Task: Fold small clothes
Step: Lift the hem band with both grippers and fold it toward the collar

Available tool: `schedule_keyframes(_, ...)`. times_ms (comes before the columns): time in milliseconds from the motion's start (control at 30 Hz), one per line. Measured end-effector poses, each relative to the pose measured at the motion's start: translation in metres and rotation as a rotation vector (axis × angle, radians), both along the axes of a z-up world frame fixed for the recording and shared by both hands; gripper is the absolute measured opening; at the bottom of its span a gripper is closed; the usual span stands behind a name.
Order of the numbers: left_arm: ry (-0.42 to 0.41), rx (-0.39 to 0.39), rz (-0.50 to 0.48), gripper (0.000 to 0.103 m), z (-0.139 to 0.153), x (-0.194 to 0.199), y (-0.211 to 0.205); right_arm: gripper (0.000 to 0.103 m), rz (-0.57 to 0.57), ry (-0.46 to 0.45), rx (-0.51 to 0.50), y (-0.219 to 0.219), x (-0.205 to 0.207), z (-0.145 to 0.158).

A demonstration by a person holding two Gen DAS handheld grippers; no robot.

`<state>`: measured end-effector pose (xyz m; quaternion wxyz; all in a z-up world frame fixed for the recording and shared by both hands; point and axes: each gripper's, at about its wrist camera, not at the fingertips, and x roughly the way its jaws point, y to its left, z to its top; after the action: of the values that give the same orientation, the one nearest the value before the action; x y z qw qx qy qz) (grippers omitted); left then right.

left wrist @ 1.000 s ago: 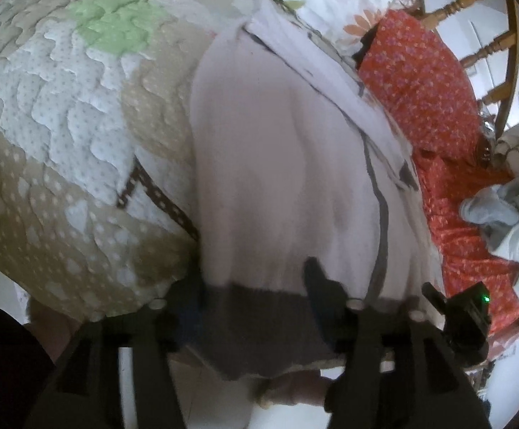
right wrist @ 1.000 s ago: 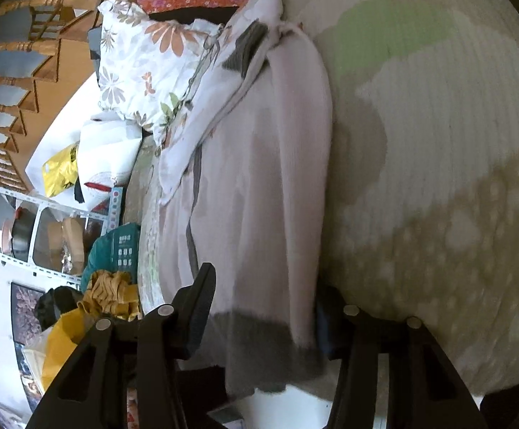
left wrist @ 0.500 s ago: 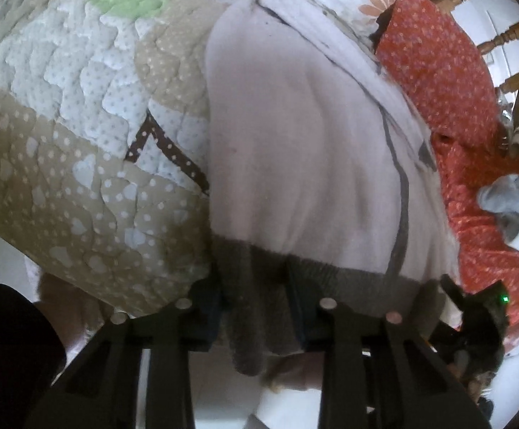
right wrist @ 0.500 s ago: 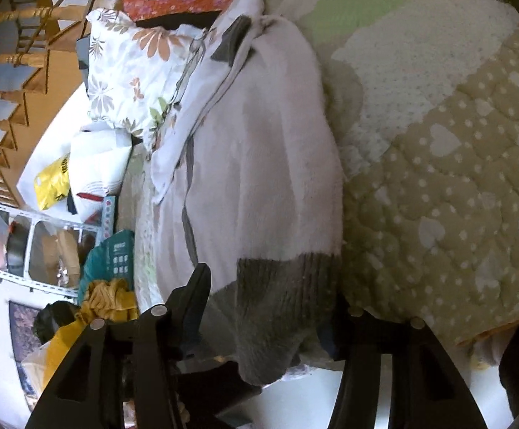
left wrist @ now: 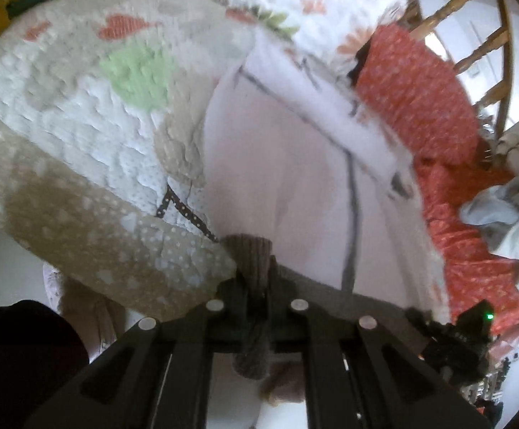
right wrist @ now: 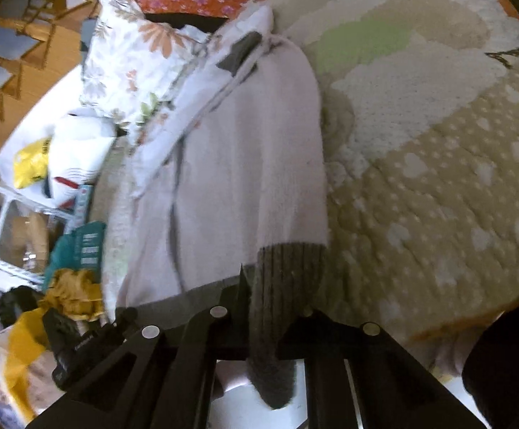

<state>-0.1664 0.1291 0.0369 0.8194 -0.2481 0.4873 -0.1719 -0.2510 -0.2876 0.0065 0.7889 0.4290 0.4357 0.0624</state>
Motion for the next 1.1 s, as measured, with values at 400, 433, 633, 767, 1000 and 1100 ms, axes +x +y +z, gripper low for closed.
schedule_keyframes(400,0.008,-0.009,0.000,0.007,0.010,-0.002,0.009,0.008,0.110,-0.045,-0.012,0.020,-0.009,0.027)
schedule_keyframes(433,0.003,-0.009,0.002,0.007,0.013,0.008,0.010,0.008,0.109,-0.054,-0.021,0.018,-0.003,0.033)
schedule_keyframes(633,-0.029,-0.027,0.061,0.007,0.038,0.109,0.003,0.008,0.065,-0.147,-0.097,-0.002,0.087,0.084)
schedule_keyframes(767,-0.072,0.001,0.084,0.007,0.057,0.176,-0.015,0.008,0.009,-0.145,-0.093,-0.015,0.151,0.090)
schedule_keyframes(1000,-0.058,0.095,0.062,0.007,0.038,0.258,-0.050,0.009,-0.030,-0.026,-0.113,-0.036,0.240,0.051)
schedule_keyframes(1100,-0.011,0.093,0.065,0.008,0.021,0.286,-0.055,0.011,-0.017,-0.022,-0.088,-0.046,0.263,0.037)
